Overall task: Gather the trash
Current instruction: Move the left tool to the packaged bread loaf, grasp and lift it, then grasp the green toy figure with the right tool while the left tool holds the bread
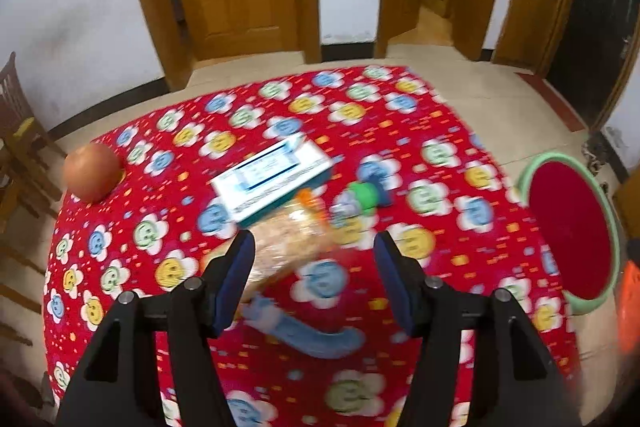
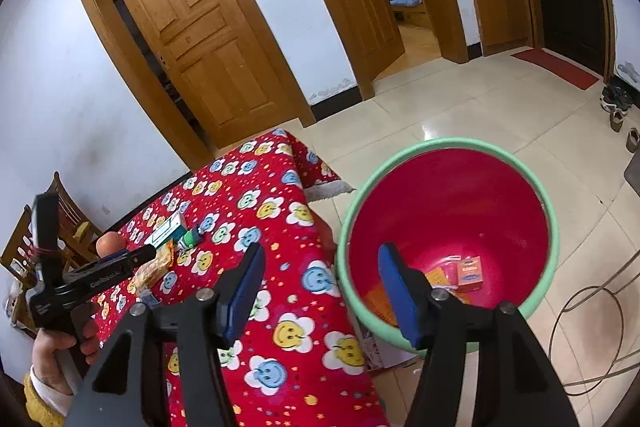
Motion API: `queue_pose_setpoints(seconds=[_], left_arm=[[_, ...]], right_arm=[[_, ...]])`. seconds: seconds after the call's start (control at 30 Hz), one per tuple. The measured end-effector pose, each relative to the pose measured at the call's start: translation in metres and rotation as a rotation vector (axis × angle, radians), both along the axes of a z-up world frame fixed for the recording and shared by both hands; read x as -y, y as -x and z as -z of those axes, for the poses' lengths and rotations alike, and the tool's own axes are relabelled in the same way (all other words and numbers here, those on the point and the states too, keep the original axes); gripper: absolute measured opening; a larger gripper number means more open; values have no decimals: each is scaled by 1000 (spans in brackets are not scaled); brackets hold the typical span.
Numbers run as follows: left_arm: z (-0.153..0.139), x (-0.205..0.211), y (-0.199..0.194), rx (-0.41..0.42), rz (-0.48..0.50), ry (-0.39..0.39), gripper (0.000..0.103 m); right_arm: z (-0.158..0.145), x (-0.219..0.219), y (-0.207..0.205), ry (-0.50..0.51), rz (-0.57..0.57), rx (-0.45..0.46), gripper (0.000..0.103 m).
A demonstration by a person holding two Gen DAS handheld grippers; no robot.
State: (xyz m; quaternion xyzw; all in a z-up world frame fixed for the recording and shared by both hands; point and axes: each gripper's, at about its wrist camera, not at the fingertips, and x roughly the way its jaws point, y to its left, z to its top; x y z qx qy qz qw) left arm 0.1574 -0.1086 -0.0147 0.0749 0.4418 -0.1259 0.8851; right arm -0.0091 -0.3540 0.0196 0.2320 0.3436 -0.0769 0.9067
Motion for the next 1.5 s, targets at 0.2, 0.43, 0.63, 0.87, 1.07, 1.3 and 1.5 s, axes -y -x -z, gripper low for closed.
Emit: queue_pose_setpoints(seconds=[0.2, 0.43, 0.63, 0.87, 1.07, 1.3, 1.5], left_arm=[[21, -22, -16, -43, -7, -40, 65], [36, -27, -27, -59, 40, -58, 69], [45, -33, -35, -81, 44, -25, 69], [39, -50, -31, -66, 12, 43, 61], [20, -74, -18, -13, -63, 108, 60], [13, -112, -17, 36, -208, 189, 60], [22, -125, -23, 29, -254, 195, 60]], right_arm=[[1, -15, -10, 9, -21, -19, 62], [3, -35, -25, 22, -53, -35, 63], [5, -51, -38, 32, -84, -51, 63], [9, -70, -55, 38, -128, -65, 63], [13, -90, -74, 43, -177, -80, 63], [23, -117, -107, 51, -234, -103, 63], [40, -140, -142, 69, -295, -152, 63]])
